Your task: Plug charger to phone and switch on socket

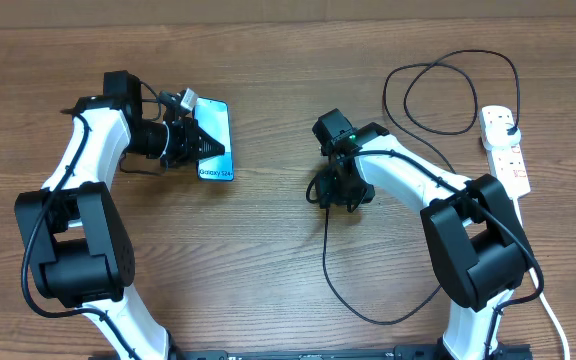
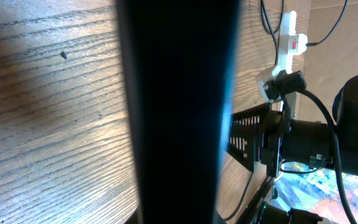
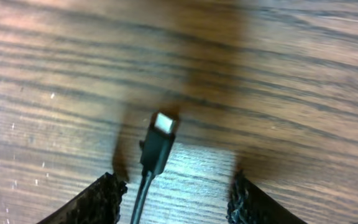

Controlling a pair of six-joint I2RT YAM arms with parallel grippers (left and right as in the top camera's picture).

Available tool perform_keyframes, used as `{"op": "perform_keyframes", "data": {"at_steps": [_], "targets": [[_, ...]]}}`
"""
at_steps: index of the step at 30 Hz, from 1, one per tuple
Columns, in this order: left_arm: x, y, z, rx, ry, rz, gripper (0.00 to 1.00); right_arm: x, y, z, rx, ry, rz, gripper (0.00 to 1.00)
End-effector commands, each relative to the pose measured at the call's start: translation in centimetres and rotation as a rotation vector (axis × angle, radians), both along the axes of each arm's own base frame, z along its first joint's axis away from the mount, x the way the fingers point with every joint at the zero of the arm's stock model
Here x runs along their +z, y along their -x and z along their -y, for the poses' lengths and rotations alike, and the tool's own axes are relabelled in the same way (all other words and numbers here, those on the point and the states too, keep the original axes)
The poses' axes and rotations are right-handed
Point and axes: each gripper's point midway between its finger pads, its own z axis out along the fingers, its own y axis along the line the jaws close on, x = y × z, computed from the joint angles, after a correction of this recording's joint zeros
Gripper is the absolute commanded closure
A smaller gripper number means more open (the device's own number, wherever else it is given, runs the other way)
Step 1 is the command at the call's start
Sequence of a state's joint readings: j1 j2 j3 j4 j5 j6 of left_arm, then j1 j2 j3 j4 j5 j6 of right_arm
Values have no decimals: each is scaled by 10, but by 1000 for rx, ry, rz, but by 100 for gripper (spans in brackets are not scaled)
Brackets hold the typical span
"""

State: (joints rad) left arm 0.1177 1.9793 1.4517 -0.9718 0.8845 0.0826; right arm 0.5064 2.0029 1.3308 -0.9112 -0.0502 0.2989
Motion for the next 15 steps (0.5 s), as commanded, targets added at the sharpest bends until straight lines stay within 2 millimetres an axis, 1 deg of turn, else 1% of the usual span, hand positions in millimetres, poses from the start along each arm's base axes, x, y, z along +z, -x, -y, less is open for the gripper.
{"op": "perform_keyframes", "data": {"at_steps": [1, 2, 3, 5, 8, 11, 15], "targets": [[13, 1, 6, -29, 16, 57, 96, -8, 4, 3, -61, 39, -4, 51], [13, 1, 6, -30, 16, 57, 96, -8, 6, 1, -57, 38, -5, 52], [13, 1, 6, -30, 16, 57, 96, -8, 7, -1, -56, 39, -5, 56], [13, 1, 6, -30, 16, 57, 96, -8, 9, -5, -56, 37, -2, 68], [13, 1, 6, -30, 16, 57, 96, -9, 11, -15, -33, 28, 13, 77], [13, 1, 6, -30, 16, 57, 96, -9, 13, -20, -14, 41, 29, 77], [13, 0, 6, -30, 16, 60, 96, -8, 9, -19, -23, 79, 65, 76]]}}
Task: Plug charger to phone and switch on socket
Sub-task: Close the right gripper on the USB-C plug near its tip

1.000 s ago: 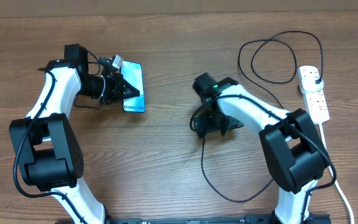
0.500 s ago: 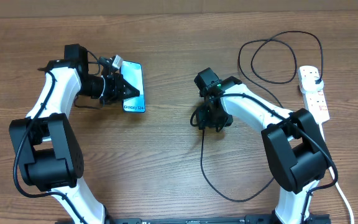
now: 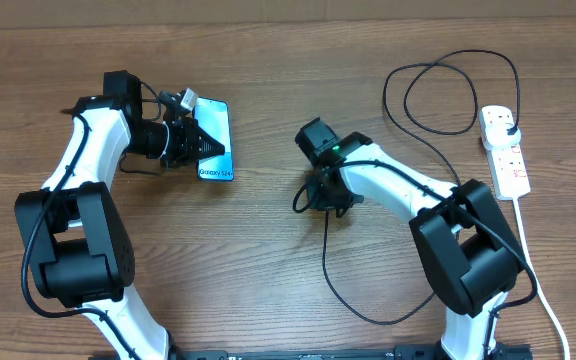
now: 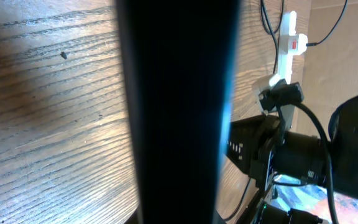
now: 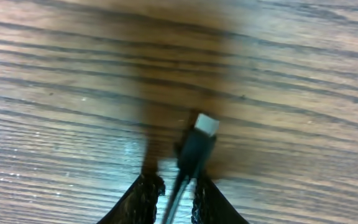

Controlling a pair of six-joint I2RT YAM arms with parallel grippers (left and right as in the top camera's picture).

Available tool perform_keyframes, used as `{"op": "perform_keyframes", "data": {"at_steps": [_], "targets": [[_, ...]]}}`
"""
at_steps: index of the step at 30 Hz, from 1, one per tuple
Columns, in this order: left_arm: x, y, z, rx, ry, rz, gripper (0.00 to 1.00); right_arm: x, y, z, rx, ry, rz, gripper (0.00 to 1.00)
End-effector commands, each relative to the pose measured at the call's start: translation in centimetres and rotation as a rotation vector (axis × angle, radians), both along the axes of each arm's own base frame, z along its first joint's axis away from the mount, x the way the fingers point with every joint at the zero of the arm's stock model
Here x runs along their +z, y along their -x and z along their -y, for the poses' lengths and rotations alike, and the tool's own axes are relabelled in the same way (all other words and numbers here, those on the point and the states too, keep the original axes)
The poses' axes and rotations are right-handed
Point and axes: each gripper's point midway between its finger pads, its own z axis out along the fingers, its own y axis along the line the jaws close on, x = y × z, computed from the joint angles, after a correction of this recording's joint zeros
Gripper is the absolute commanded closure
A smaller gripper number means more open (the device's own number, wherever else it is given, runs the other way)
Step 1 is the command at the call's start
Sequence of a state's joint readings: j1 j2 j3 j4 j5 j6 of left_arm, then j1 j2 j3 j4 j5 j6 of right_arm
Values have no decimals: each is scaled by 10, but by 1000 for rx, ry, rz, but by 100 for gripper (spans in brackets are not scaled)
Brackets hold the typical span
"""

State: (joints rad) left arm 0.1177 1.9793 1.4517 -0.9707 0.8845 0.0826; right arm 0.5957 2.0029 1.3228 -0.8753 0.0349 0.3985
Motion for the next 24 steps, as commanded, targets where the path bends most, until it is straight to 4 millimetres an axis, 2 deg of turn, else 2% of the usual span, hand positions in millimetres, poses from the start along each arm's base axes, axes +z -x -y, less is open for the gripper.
{"op": "perform_keyframes", "data": {"at_steps": [1, 10, 15, 24], "targets": [[13, 0, 6, -30, 16, 59, 96, -7, 3, -1, -14, 23, 6, 76], [13, 0, 6, -30, 16, 59, 96, -6, -2, -1, -33, 24, 29, 75], [13, 0, 6, -30, 16, 59, 96, -6, -3, -1, -33, 23, 36, 63], [13, 0, 6, -30, 16, 59, 96, -16, 3, 7, -60, 7, -2, 63]]}}
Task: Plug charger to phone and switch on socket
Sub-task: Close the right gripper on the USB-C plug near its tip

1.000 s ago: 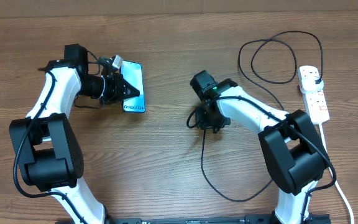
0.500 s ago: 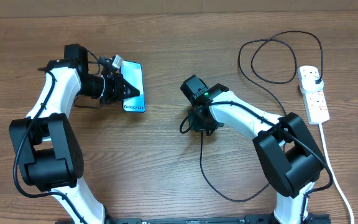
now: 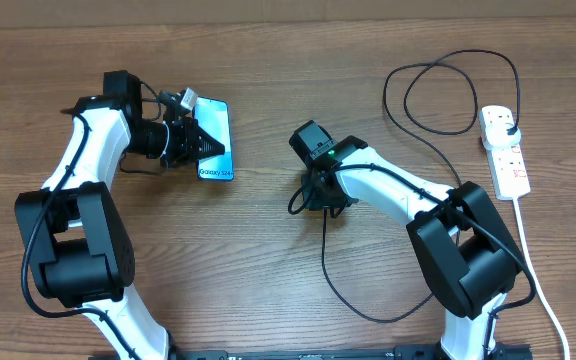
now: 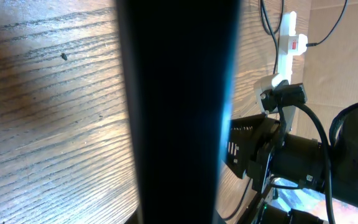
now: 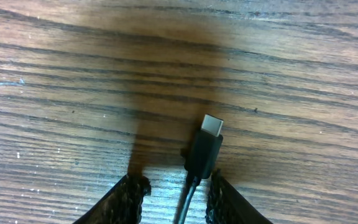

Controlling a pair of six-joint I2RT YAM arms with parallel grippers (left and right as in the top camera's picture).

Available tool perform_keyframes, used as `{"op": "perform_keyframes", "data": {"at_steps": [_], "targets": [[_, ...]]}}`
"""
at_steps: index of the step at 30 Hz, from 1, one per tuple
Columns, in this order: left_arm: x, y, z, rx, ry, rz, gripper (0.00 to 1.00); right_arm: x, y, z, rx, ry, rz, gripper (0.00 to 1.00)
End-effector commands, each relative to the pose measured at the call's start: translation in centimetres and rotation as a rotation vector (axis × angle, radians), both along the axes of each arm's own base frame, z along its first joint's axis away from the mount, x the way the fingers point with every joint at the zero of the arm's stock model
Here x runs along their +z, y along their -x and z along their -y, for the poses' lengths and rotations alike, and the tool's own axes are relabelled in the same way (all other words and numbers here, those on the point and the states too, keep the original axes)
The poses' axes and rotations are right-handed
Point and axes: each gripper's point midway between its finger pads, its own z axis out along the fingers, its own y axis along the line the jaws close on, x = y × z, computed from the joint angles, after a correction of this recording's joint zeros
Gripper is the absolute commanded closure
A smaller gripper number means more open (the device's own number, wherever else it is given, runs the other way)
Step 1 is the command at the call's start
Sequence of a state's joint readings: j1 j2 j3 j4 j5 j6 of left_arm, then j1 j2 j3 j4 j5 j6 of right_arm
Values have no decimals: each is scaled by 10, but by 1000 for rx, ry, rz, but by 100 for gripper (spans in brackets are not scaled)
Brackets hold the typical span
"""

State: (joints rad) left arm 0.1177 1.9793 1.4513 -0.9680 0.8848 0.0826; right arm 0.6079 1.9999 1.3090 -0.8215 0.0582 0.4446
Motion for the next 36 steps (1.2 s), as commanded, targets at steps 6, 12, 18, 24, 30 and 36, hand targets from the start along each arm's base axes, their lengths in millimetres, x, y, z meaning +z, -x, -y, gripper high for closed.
{"op": "perform_keyframes", "data": {"at_steps": [6, 12, 18, 24, 30, 36], "targets": [[13, 1, 6, -30, 16, 56, 96, -15, 7, 16, -57, -39, -82, 63], [13, 1, 5, -29, 10, 56, 96, -15, 7, 18, -68, -48, -91, 63], [11, 1, 4, -28, -5, 54, 96, -15, 8, 19, -69, -45, -95, 60], [10, 1, 4, -28, -5, 54, 96, -15, 12, 21, -72, -39, -115, 70], [11, 1, 4, -28, -2, 54, 96, -15, 19, 25, -74, -29, -149, 69], [11, 1, 4, -28, -2, 54, 96, -15, 32, 31, -64, 3, -197, 73]]}}
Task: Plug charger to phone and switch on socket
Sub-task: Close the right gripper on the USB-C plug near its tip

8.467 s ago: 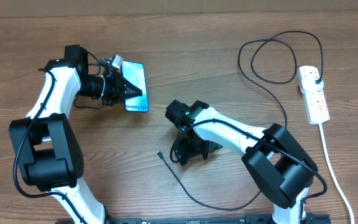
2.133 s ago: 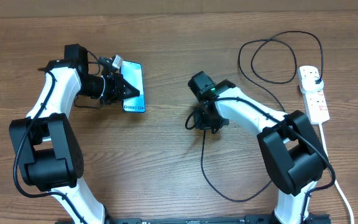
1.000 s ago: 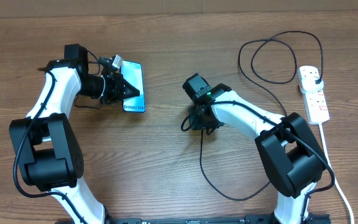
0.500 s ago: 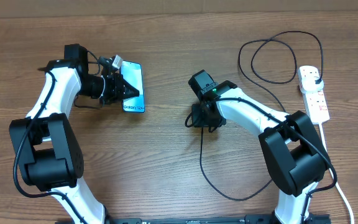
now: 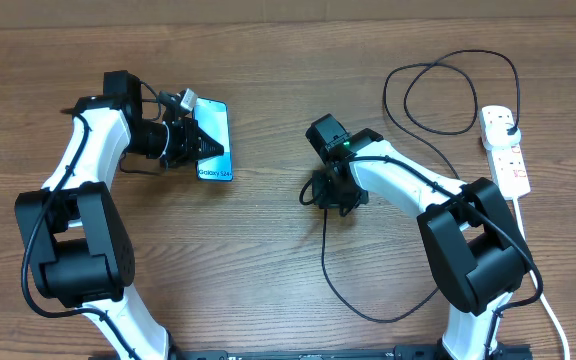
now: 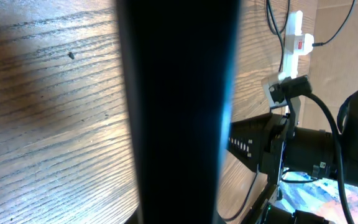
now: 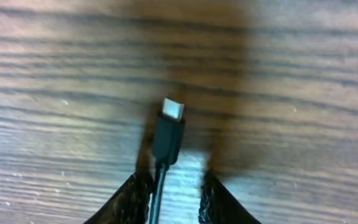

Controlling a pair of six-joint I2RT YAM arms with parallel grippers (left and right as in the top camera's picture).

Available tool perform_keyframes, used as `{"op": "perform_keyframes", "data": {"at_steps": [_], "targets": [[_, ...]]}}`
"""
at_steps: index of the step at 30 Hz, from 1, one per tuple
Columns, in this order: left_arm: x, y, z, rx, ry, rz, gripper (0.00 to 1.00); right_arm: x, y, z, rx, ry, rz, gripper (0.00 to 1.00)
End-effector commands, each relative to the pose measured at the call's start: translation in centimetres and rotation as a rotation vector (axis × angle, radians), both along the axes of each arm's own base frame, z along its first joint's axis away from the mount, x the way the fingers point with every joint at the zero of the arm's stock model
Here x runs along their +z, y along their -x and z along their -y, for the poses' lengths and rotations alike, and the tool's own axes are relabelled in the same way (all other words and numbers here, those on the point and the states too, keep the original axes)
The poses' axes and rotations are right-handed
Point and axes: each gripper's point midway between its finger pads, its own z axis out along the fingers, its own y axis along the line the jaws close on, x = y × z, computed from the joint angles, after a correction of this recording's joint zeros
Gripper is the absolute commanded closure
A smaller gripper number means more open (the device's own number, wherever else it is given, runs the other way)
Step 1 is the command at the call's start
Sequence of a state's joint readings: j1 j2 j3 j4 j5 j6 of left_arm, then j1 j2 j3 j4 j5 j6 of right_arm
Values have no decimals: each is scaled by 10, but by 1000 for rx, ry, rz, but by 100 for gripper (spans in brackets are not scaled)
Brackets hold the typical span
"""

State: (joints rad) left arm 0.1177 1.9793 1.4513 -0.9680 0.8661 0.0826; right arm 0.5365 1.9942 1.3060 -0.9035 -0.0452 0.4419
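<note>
The phone (image 5: 216, 140) lies screen up at the back left of the table, with my left gripper (image 5: 200, 146) shut on its left side. In the left wrist view the phone (image 6: 179, 112) is a dark band filling the middle. The black charger cable (image 5: 438, 120) ends in a USB-C plug (image 7: 168, 134) lying on the wood. My right gripper (image 5: 331, 194) stands over it, jaws a little apart. The cable rests against the left finger (image 7: 132, 202), with a gap to the other. A white power strip (image 5: 504, 150) lies at the far right.
The cable loops near the back right and again toward the front edge (image 5: 368, 310). A white adapter (image 5: 503, 122) sits in the strip's far socket. The strip (image 6: 297, 37) with its red switch and my right arm (image 6: 309, 149) show beyond the phone in the left wrist view.
My right gripper has shifted a little to the right and back on the table. The plug now sits left of centre between its jaws. The left gripper still holds the phone in place.
First my right gripper stood wide open over the plug. Then its jaws were narrow around the cable and it stood further left. Then the jaws were apart again. Now it is back toward the right, the plug lying on the wood. The left gripper held the phone throughout.
</note>
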Motion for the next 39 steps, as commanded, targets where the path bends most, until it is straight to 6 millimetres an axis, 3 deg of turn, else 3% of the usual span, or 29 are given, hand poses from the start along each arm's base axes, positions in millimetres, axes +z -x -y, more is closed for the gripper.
{"op": "perform_keyframes", "data": {"at_steps": [1, 3, 7, 11, 19, 25, 36, 39], "targets": [[13, 1, 6, -30, 17, 55, 96, -15, 22, 15, 6, 54, -87, 76], [13, 1, 6, -30, 17, 55, 96, -14, 28, 19, 23, 70, -108, 76], [13, 1, 6, -29, 17, 55, 96, -14, 24, 19, 17, 63, -97, 54], [13, 1, 6, -30, 17, 55, 96, -15, 9, 13, 10, 30, -41, 52], [13, 1, 6, -30, 17, 55, 96, -15, 5, 7, 7, 2, -28, 71], [13, 2, 6, -30, 17, 51, 96, -15, 2, 6, 33, -5, -14, 74], [13, 0, 1, -28, 12, 63, 96, -15, -1, 4, 35, -12, -2, 95], [23, -4, -2, -7, 78, 84, 96, -15, -1, 4, 41, -13, 0, 96]]}}
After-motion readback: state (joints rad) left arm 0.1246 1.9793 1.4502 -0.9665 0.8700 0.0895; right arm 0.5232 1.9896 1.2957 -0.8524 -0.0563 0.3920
